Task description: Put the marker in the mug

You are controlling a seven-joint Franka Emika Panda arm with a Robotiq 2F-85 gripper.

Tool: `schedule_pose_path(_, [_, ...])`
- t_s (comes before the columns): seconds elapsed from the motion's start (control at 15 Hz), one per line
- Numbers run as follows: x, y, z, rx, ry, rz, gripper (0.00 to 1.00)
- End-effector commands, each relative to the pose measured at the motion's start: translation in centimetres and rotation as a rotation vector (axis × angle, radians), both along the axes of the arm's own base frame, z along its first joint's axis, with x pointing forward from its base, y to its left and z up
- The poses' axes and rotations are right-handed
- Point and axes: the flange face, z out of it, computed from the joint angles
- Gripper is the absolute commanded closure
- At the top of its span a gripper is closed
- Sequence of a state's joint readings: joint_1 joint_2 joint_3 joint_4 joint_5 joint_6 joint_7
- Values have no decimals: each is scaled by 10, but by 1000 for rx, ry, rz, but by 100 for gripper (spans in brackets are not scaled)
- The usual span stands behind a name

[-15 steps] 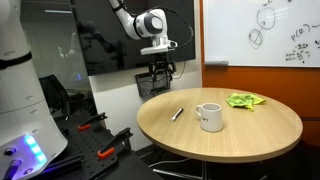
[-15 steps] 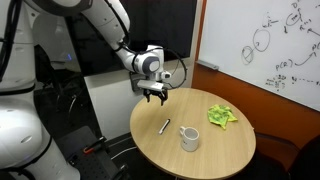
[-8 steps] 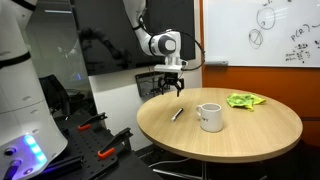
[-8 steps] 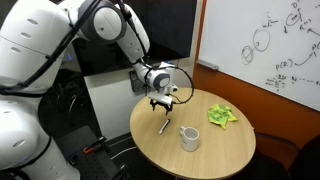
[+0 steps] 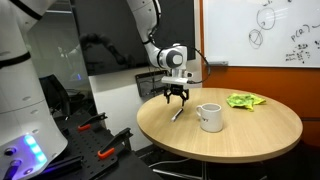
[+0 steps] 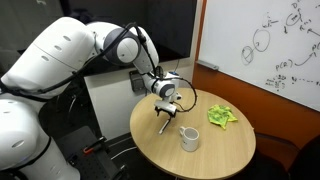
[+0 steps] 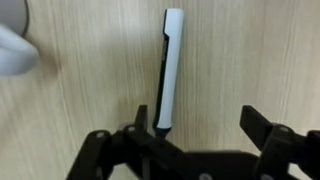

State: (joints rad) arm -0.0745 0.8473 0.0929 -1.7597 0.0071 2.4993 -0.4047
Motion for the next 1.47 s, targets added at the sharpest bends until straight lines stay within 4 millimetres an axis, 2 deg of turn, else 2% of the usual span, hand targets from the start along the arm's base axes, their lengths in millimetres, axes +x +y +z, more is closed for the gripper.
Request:
schedule_pose_path(0.0, [16, -3, -14, 21, -24, -28, 0])
schedule_pose_path(0.13, [19, -7, -25, 19, -18, -35, 2])
schedule_pose_path(0.2, [20, -10, -29, 20, -17, -41, 13])
schedule_pose_path(0.27, [20, -12, -33, 18, -16, -41, 17])
schedule_pose_path(0.4, [21, -13, -40, 17, -14, -34, 40])
schedule_pose_path(0.53, [23, -11, -44, 18, -14, -31, 56])
schedule_pose_path(0.87, [27, -9, -48, 17, -17, -35, 93])
schedule_pose_path(0.93, [28, -10, -48, 15, -18, -35, 98])
schedule_pose_path(1.07, [28, -11, -44, 7, -27, -6, 94])
schedule_pose_path(1.4, [27, -4, -12, 42, -101, 286, 94])
